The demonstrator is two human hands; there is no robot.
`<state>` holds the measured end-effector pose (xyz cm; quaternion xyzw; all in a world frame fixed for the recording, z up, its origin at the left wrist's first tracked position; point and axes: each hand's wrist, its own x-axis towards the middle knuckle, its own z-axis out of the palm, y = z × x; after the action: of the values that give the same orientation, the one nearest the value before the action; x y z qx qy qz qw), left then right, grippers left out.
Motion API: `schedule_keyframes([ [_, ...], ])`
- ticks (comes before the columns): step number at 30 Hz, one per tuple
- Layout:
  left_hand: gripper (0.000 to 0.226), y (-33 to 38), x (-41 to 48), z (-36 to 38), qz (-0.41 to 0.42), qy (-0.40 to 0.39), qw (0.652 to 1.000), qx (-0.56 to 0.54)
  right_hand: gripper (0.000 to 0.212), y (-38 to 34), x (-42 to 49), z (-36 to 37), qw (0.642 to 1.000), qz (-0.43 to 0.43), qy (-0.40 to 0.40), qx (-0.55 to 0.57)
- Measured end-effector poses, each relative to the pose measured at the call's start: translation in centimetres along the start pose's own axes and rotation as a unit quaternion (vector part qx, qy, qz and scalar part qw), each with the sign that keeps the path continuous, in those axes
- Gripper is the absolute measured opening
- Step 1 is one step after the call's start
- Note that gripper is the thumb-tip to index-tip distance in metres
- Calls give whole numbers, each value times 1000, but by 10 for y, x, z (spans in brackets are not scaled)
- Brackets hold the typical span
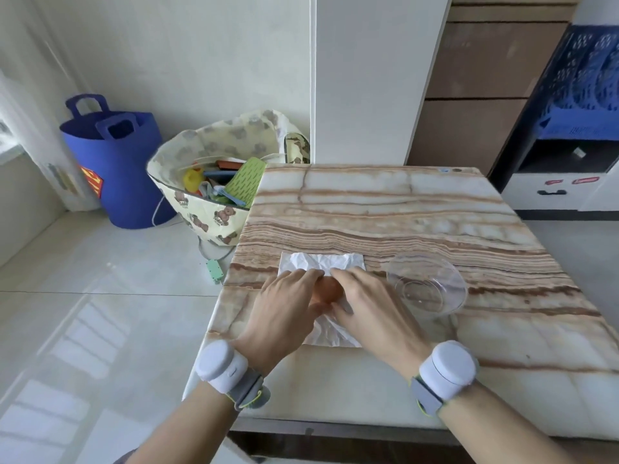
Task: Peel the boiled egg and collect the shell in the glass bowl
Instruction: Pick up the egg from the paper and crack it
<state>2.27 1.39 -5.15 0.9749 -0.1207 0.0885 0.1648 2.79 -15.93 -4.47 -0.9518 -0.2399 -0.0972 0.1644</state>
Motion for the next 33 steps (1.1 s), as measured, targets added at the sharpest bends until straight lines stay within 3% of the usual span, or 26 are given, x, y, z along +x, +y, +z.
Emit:
schedule_keyframes([
  [18,44,6,2,-2,-59,54,971,-225,35,7,2,-8,965,100,25,239],
  [26,49,2,9,-4,-74,80,958,-266,36,8,10,-10,960,90,38,263],
  [33,61,-1,11,-1,-79,25,923,-376,32,14,8,-16,960,80,56,263],
])
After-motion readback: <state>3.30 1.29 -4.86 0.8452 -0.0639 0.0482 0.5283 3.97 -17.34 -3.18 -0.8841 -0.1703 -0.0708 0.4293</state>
